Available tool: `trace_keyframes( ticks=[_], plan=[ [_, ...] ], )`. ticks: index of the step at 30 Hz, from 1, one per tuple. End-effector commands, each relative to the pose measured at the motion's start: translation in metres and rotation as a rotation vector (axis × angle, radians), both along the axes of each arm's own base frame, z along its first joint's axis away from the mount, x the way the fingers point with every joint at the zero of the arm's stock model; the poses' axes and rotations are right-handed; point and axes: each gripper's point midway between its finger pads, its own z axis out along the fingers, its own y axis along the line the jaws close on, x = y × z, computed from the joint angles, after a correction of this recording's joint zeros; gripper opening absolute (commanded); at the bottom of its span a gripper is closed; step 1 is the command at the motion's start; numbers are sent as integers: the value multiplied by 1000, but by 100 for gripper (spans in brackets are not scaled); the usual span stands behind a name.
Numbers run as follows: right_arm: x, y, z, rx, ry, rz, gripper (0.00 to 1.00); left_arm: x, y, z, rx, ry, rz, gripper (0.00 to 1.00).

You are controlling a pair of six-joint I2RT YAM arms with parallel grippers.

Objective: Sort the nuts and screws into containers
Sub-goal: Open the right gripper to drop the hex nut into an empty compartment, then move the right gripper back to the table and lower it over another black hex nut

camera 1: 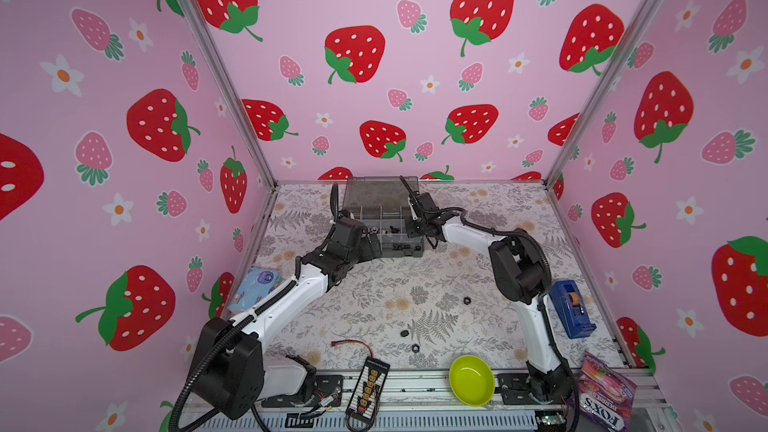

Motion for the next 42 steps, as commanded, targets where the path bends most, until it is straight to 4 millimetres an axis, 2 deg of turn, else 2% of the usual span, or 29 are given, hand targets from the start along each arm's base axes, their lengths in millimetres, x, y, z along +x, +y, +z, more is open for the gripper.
trace_keyframes(
  ticks=[1,6,11,15,19,25,33,37,42],
  plan=[
    [-1,3,8,-10,-8,17,30,-1,8,3,12,-8,31,99],
    [-1,3,25,5,-27,17,36,-3,10,5,17,-12,32,99],
    [-6,-1,51,23,-54,11,37,-4,12,9,17,-23,38,99],
    [-18,-16,70,42,-56,-30,37,-6,13,11,18,-27,41,99],
    [-42,-42,74,48,-26,-89,40,-10,17,12,24,-27,49,99],
    [-98,-98,57,20,67,-194,43,-17,23,8,33,-14,62,99],
    [-182,-173,15,-74,249,-319,49,-26,27,-4,33,11,75,99],
    [-202,-193,3,-134,302,-339,50,-26,26,-4,21,6,82,99],
    [-216,-195,-12,-149,363,-318,50,-24,23,-6,9,15,78,99]
  ],
)
